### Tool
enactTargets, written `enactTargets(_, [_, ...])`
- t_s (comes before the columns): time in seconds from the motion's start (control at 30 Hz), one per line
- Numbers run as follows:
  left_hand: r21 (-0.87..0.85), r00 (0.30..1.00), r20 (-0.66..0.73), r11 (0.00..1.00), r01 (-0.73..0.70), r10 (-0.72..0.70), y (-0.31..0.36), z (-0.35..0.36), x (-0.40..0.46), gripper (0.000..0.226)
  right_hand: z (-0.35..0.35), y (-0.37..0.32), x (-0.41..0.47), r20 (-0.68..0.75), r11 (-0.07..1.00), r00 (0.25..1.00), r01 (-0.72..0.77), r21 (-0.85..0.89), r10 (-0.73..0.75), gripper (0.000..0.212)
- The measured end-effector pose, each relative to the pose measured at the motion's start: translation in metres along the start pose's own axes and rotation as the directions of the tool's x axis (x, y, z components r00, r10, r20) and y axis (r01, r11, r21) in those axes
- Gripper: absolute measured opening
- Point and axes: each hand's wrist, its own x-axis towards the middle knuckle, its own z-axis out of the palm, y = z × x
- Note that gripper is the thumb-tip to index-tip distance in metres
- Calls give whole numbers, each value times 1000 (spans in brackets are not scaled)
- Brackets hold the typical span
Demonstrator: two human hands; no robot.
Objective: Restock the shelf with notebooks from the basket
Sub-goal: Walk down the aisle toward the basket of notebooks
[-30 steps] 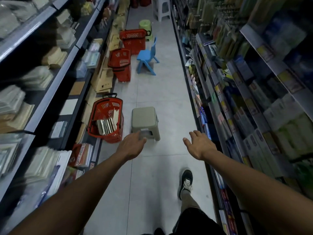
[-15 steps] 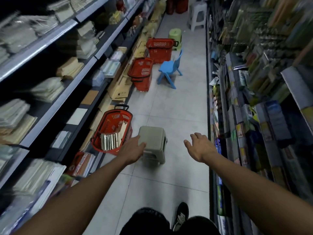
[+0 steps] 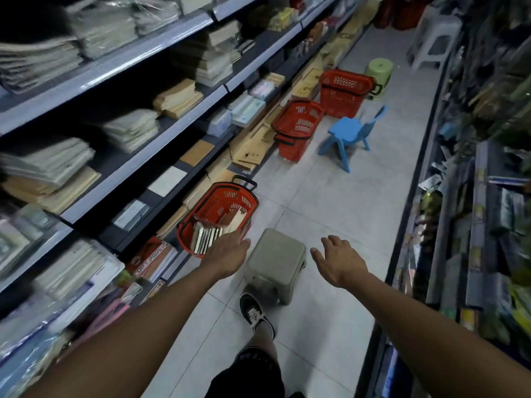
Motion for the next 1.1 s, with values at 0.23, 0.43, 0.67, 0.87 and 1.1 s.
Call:
enactTargets(0.23, [-177, 988, 26, 972, 157, -154, -49, -48, 101, 69, -39, -75, 133, 82, 986, 992, 106, -129, -96, 69])
enactTargets(0.43, [-376, 961, 67, 885, 273, -268, -114, -78, 191, 75, -71, -153, 237, 127, 965, 980, 177, -195, -154, 72])
enactTargets(0.67, [-384, 932, 43, 856, 347, -359, -139, -123, 230, 57, -97, -228, 311, 184, 923, 957, 271, -274, -226, 71])
enactTargets(0.87, [-394, 915, 0, 841, 371, -404, -144, -145, 245, 51, -106, -266, 366, 223, 878, 927, 361, -314, -301, 71])
enactTargets(1.1, [-527, 812, 7, 688, 499, -584, -154, -145, 285, 57, -104, -289, 451, 320, 811, 851, 506, -293, -416, 69])
